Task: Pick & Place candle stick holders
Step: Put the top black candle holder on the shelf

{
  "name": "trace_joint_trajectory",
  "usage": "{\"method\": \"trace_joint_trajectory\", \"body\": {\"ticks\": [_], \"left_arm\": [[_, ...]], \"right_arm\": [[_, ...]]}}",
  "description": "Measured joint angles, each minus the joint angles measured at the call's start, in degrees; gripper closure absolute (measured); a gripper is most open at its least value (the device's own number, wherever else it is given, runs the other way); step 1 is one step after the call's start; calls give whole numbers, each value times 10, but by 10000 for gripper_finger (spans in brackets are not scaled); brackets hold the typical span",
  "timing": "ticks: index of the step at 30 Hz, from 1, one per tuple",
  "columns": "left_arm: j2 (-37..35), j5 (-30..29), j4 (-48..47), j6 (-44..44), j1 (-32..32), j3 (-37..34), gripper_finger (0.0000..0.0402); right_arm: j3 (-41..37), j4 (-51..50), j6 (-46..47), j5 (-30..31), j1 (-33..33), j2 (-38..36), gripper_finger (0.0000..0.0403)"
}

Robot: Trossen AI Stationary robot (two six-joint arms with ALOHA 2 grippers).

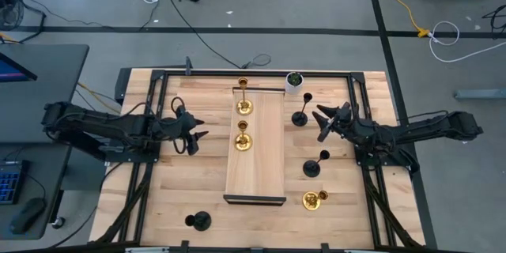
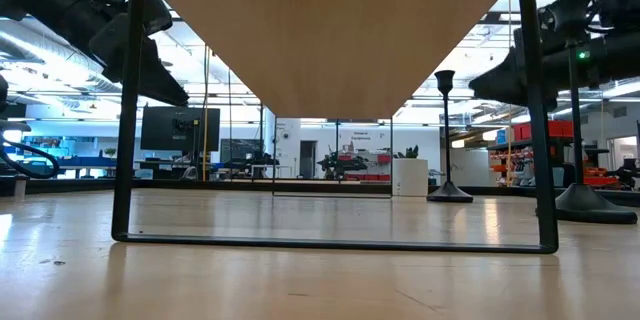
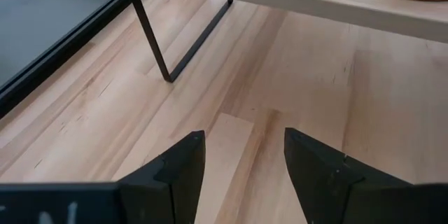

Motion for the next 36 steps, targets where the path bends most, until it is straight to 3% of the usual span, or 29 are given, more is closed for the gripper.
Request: {"method": "trace_joint_trajectory", "body": {"ticks": [7, 14, 23, 30, 36], "left_arm": [[0, -2, 1, 0, 0, 0, 204], [0, -2, 1, 0, 0, 0, 204], [0, -2, 3, 0, 0, 0, 204], [0, -2, 5, 0, 0, 0, 204], [0, -2, 5, 0, 0, 0, 204]], "right_arm": [[0, 1, 1, 6, -26, 37, 234], [0, 23, 40, -43, -60, 92, 217], [0, 136, 25, -46, -89, 178, 183], [2, 202, 30, -70, -99, 247, 188], [52, 201, -2, -70, -101, 309, 190]]}}
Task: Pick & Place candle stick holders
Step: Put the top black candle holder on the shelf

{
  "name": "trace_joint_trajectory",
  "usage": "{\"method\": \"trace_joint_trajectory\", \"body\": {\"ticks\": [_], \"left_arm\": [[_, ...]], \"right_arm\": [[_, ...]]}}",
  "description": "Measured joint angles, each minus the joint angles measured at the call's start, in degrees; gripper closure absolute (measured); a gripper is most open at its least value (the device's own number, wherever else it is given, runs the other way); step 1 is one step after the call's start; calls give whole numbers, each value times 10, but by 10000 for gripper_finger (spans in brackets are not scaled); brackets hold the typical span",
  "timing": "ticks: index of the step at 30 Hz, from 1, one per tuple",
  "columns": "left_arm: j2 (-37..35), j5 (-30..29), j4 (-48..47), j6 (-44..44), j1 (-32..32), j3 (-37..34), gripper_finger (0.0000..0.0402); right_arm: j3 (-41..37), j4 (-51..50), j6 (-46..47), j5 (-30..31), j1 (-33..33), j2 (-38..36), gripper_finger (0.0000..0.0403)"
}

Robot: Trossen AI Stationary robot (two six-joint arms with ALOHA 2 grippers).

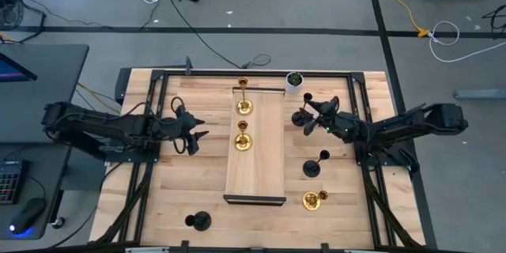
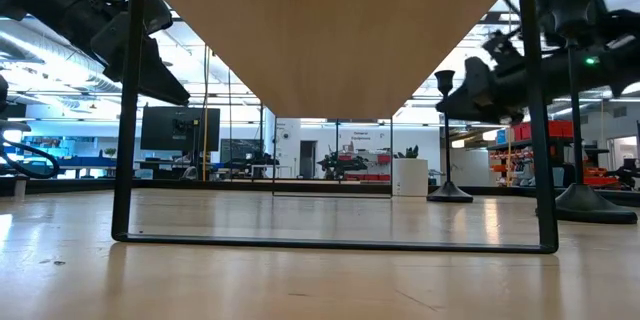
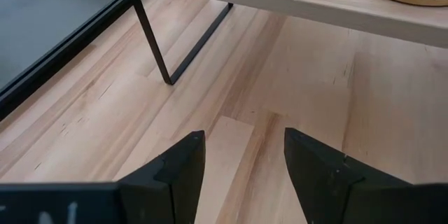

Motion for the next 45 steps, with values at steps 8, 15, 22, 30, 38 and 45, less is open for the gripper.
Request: {"method": "trace_joint_trajectory", "body": {"ticks": [8, 15, 22, 30, 38, 45], "left_arm": [[0, 0, 0, 0, 0, 0, 204], [0, 0, 0, 0, 0, 0, 204], [0, 0, 0, 0, 0, 0, 204], [0, 0, 0, 0, 0, 0, 204], [0, 0, 0, 0, 0, 0, 204], [0, 0, 0, 0, 0, 0, 204]], "right_arm": [[22, 8, -4, 0, -13, 64, 192], [22, 15, 20, 0, -13, 87, 238], [22, 17, 30, 0, -13, 95, 345], [22, 18, 30, 3, -13, 93, 391], [24, 13, 15, -9, -13, 33, 398], [155, -316, -7, -33, -11, -64, 399]]}}
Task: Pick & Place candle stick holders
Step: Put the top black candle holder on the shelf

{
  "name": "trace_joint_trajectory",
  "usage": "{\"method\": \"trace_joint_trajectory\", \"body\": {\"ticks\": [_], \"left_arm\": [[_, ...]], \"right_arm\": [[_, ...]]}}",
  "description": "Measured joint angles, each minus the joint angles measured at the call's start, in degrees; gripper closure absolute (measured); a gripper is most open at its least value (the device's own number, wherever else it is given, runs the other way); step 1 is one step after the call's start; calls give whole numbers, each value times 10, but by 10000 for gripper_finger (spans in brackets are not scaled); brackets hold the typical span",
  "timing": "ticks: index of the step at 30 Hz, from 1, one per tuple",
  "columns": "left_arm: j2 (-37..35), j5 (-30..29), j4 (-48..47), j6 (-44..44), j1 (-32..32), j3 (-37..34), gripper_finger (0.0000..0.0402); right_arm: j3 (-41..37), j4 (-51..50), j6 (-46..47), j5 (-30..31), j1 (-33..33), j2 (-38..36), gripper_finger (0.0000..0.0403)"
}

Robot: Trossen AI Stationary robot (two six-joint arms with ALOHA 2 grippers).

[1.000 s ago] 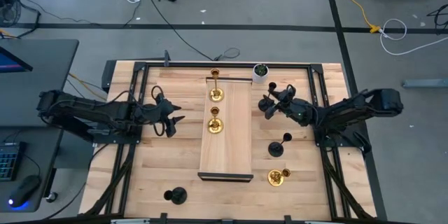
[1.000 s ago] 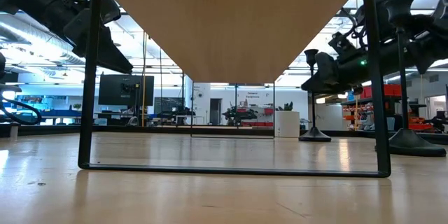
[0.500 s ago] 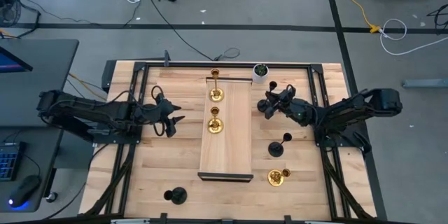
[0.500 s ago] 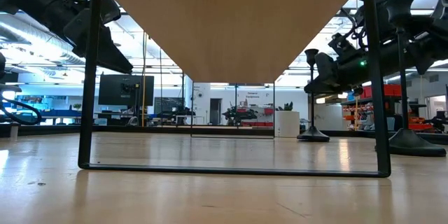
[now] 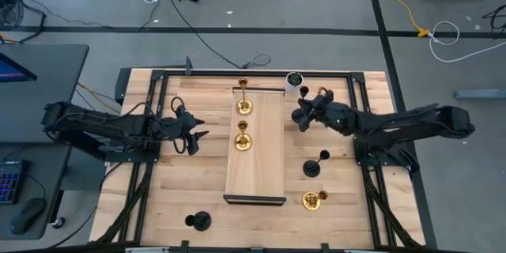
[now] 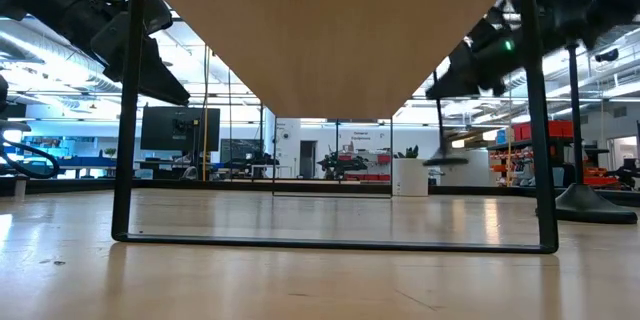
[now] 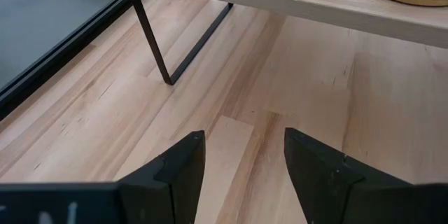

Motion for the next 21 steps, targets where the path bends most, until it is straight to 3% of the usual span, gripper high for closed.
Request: {"method": "trace_joint_trajectory", "body": {"ticks": [3, 6, 13, 21], "left_arm": [[0, 0, 0, 0, 0, 0, 204], [0, 0, 0, 0, 0, 0, 204], [0, 0, 0, 0, 0, 0, 204], [0, 0, 0, 9, 0, 0, 204]], "right_arm": [[91, -141, -10, 11, 9, -18, 399], [157, -179, -36, 9, 20, -29, 399], [244, -183, -73, -27, 50, -23, 399], [252, -122, -73, -56, 56, 45, 399]]}}
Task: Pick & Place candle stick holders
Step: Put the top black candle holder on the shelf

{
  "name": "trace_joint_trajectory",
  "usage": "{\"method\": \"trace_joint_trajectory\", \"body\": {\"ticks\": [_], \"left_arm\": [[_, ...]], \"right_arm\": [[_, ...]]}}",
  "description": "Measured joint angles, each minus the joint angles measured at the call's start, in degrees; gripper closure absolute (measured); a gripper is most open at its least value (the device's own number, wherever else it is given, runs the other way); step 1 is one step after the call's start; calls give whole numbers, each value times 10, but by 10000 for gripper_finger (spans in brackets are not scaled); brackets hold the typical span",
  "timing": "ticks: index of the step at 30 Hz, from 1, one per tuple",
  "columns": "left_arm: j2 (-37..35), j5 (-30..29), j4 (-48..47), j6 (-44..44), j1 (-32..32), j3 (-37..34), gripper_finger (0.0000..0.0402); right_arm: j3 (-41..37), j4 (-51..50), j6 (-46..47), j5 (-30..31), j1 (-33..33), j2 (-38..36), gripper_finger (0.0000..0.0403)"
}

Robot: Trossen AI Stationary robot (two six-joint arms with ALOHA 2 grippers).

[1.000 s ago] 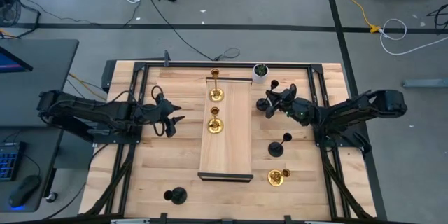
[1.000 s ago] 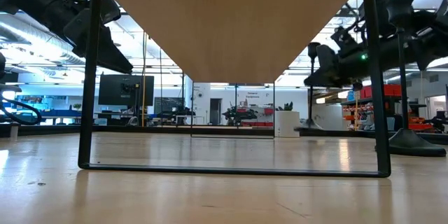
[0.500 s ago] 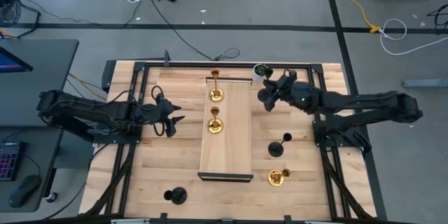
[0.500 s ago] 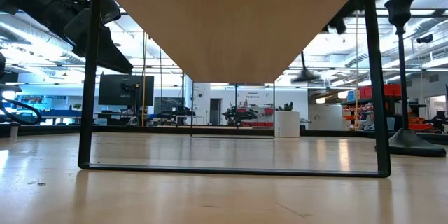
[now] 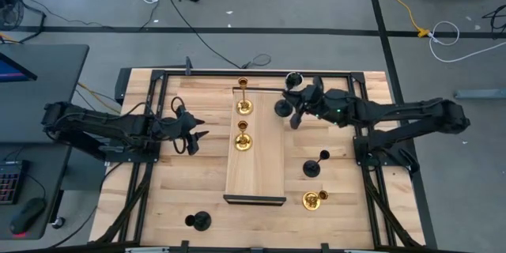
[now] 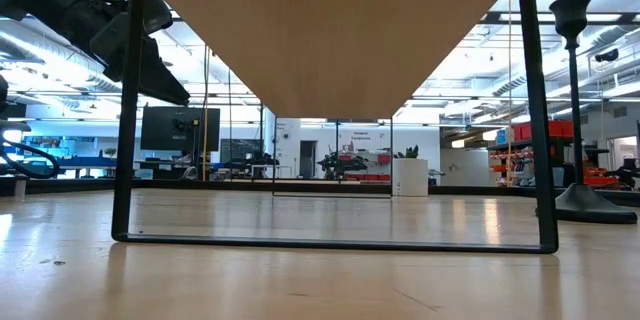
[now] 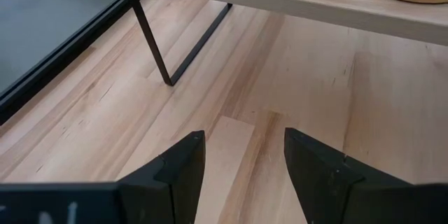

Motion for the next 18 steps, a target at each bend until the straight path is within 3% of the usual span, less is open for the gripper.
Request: {"method": "trace_joint_trajectory", "body": {"ticks": [10, 18], "left_arm": [[0, 0, 0, 0, 0, 0, 204], [0, 0, 0, 0, 0, 0, 204]], "right_arm": [[1, 85, -11, -34, -11, 70, 399], [1, 91, -4, -53, -32, 96, 399]]}}
